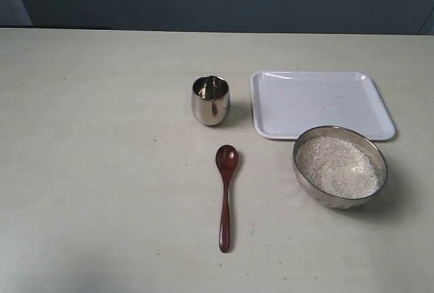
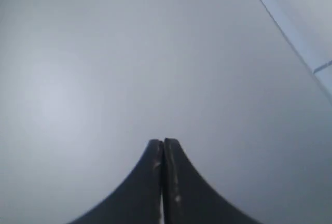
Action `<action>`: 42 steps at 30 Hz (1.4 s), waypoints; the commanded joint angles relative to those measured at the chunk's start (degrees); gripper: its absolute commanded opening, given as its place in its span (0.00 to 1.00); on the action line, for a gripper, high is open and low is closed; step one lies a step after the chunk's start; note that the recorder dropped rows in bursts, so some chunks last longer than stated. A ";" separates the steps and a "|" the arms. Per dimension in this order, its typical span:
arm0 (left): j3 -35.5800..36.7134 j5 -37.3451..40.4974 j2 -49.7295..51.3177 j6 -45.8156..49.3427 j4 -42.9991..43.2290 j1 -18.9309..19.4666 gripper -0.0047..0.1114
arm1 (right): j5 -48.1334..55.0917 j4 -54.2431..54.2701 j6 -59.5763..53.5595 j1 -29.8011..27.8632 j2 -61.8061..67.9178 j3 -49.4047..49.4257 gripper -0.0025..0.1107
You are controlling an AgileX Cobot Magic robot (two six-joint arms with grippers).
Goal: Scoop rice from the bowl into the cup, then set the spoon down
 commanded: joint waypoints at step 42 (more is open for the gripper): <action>-0.02 -0.36 0.16 -0.15 0.19 -0.12 0.04 | 93.69 16.50 -36.47 46.04 98.23 -75.02 0.02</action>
